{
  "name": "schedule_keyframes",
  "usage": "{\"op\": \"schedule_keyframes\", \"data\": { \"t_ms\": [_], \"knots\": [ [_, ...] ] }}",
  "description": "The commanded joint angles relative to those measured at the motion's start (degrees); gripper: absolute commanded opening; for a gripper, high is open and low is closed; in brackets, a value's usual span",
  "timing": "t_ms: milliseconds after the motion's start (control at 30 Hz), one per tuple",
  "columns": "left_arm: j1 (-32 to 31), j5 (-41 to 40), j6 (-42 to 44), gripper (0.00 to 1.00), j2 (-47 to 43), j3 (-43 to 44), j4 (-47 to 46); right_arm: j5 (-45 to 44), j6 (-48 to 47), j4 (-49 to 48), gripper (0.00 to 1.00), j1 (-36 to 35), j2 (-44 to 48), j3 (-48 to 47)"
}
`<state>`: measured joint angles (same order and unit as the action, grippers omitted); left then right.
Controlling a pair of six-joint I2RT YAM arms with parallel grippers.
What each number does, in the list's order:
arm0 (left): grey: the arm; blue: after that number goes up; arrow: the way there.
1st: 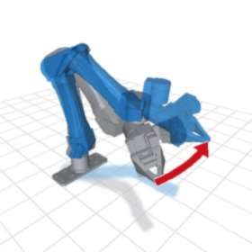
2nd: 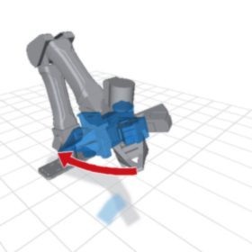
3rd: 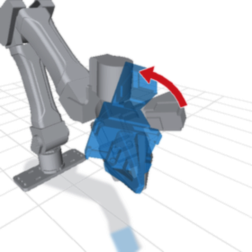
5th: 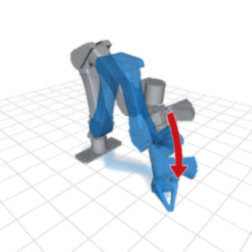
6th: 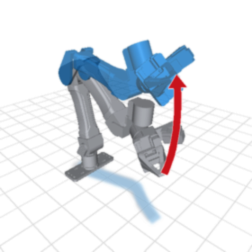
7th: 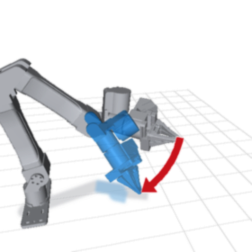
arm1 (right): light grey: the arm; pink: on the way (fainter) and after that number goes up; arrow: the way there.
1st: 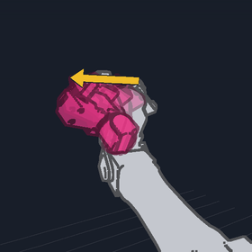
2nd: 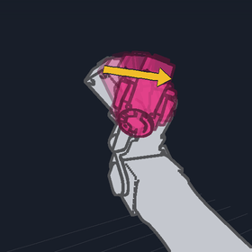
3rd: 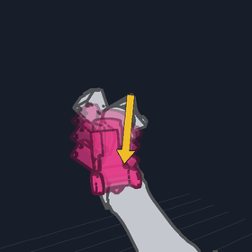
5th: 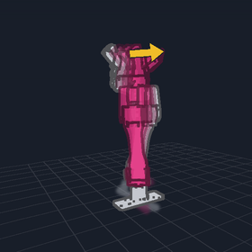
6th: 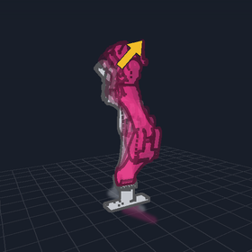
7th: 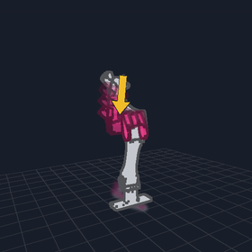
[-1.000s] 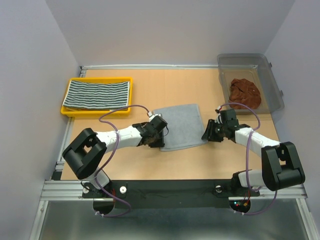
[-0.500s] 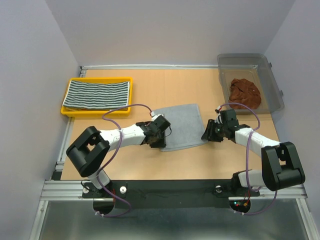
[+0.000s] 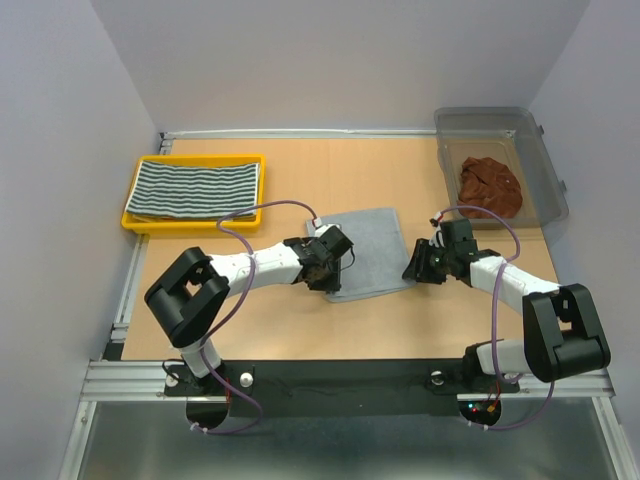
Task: Fold and stack the towels
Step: Fold the towel
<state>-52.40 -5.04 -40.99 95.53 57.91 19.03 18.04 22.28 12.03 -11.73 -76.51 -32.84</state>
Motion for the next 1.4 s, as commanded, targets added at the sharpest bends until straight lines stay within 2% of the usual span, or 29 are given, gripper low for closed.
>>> {"op": "schedule_keyframes", "data": {
  "t_ms": [0,200,467,533,667,733,800,1100,1367],
  "knots": [
    [-0.86,-2.43,0.74,0.37,0.19,2.91,2.50,0.33,-0.66,-0.70,0.45,-0.14,0.31,1.46],
    [-0.95,-3.40,1.00,0.36,0.45,3.44,3.56,0.41,-0.66,-0.96,0.45,-0.14,0.13,1.73],
    [-1.21,-3.13,1.27,0.31,2.74,3.26,3.56,0.50,-0.57,-1.05,0.43,-0.23,0.22,1.99],
    [-1.30,-3.22,1.27,0.25,2.82,3.35,3.65,0.59,-0.57,-1.13,0.43,-0.23,0.13,1.90],
    [-1.39,-4.71,1.18,0.23,2.82,3.87,4.70,0.68,-0.57,-1.31,0.43,-0.14,-0.04,1.99],
    [-1.47,-5.51,1.35,0.13,2.65,4.31,5.75,0.85,-0.66,-1.22,0.43,-0.14,0.04,1.82],
    [-1.56,-6.03,1.27,0.09,2.12,4.75,6.46,0.85,-0.66,-1.31,0.43,-0.14,0.13,1.82],
    [-1.74,-6.74,1.18,0.09,0.19,6.43,8.66,0.85,-0.40,-1.22,0.43,-0.14,1.10,1.64],
    [-2.09,-4.63,1.62,0.12,1.94,6.51,6.90,1.47,-0.31,-1.31,0.42,-0.14,1.36,1.46]
  ]
}}
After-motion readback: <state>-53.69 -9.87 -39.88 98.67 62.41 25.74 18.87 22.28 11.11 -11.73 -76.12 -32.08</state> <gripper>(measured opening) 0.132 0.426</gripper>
